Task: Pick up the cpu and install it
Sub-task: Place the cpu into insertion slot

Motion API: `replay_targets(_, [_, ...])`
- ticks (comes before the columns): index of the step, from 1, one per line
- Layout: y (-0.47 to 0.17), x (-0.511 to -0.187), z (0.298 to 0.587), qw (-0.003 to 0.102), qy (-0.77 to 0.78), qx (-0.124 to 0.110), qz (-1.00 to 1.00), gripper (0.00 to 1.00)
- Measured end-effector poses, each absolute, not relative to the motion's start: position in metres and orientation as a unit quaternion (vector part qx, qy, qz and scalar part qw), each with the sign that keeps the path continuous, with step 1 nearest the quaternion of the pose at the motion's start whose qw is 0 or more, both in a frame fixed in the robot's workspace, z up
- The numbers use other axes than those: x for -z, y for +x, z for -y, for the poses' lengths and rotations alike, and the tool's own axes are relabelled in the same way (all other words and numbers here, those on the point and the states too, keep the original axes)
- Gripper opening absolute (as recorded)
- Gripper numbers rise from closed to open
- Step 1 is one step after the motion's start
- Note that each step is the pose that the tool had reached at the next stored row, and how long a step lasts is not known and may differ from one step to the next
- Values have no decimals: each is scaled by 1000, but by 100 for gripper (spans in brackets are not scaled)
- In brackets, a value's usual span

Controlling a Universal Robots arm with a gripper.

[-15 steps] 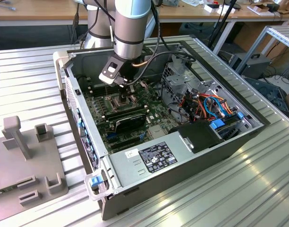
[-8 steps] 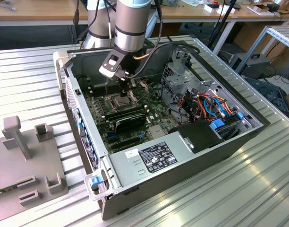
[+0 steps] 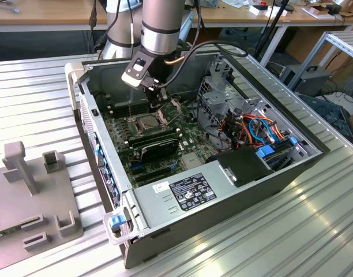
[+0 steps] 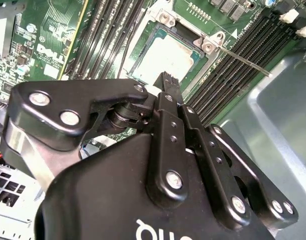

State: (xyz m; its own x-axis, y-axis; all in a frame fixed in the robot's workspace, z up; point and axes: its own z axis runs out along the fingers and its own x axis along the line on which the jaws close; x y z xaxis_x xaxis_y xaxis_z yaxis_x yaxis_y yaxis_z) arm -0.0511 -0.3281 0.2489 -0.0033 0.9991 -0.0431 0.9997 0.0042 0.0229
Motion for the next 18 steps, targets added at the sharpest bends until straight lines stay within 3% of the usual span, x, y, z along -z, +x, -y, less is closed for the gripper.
replay_targets(18, [-51,-256,335,24,706,7,-708,11])
